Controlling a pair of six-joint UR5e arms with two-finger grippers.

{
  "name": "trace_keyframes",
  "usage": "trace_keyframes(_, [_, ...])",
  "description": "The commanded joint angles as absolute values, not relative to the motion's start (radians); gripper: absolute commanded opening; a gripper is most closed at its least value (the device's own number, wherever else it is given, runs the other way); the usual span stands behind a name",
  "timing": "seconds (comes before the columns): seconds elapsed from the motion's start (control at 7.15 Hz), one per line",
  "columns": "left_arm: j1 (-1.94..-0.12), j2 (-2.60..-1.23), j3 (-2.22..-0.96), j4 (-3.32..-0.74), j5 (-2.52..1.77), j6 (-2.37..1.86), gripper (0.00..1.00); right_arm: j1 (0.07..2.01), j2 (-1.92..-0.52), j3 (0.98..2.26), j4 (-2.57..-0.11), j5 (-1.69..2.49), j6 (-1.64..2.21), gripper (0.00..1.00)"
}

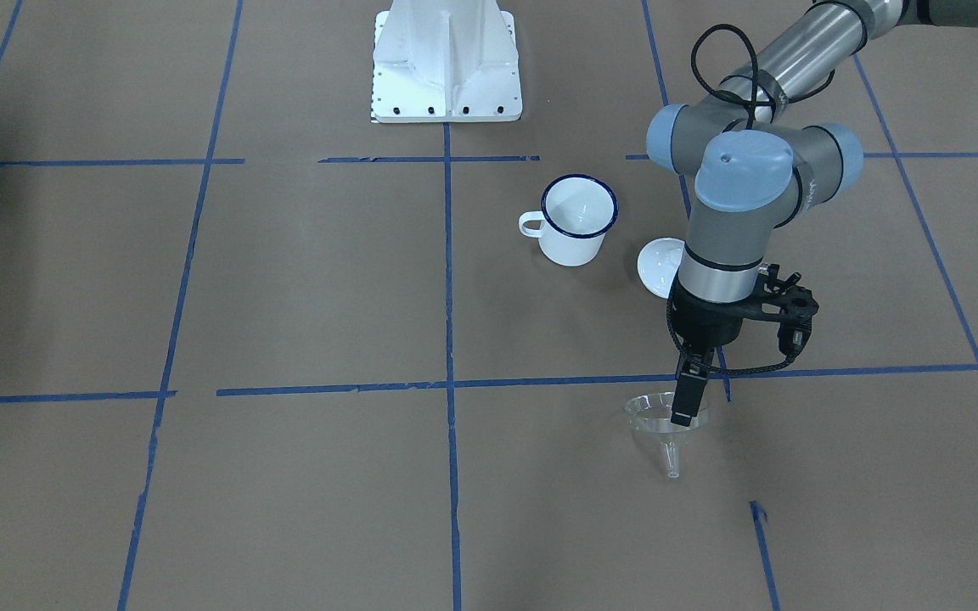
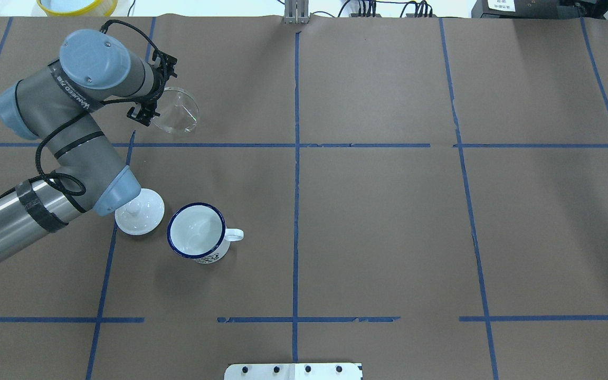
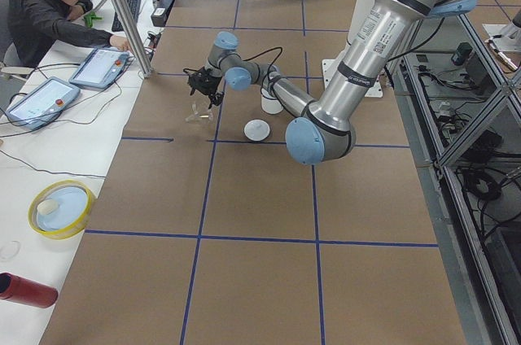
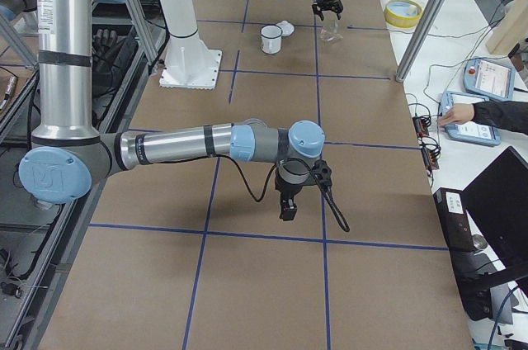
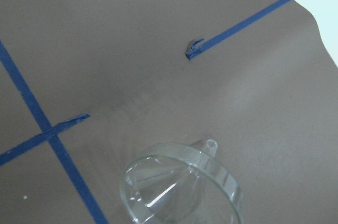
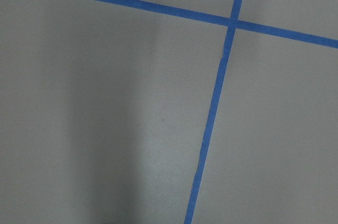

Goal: Place funnel on cup
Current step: 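Move the left gripper to the glass funnel and grasp its rim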

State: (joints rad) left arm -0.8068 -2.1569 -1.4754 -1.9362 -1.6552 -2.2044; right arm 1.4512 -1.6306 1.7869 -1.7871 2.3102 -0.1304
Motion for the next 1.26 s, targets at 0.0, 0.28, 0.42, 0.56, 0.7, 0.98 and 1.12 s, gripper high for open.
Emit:
trace_keyframes(0.0, [-0.801, -2.190, -1.405, -1.976, -1.577, -2.293, 1.00, 1.451, -1.631, 1.786, -1.787, 2.310, -0.130, 1.00])
trace_keyframes(0.28, [-0.776, -2.191, -1.396, -1.977, -1.577, -2.281, 1.00, 1.451, -1.631, 1.786, -1.787, 2.310, -0.130, 1.00])
trace_keyframes(0.42, [-0.761, -2.189, -1.396, -1.977, -1.577, -2.280, 0.99, 1.451, -1.631, 1.787, -1.787, 2.310, -0.130, 1.00])
trace_keyframes(0.56, [-0.756, -2.191, -1.390, -1.977, -1.577, -2.281, 0.79, 1.451, -1.631, 1.787, -1.787, 2.310, -0.130, 1.00])
trace_keyframes(0.7, [-0.756, -2.191, -1.390, -1.977, -1.577, -2.278, 0.51, 1.451, -1.631, 1.786, -1.787, 2.310, -0.130, 1.00])
trace_keyframes(0.98, [-0.758, -2.192, -1.391, -1.979, -1.577, -2.276, 0.14, 1.451, -1.631, 1.787, -1.787, 2.310, -0.130, 1.00])
trace_keyframes(1.12, [-0.762, -2.194, -1.396, -2.003, -1.578, -2.275, 0.06, 1.451, -1.631, 1.787, -1.787, 2.310, -0.130, 1.00])
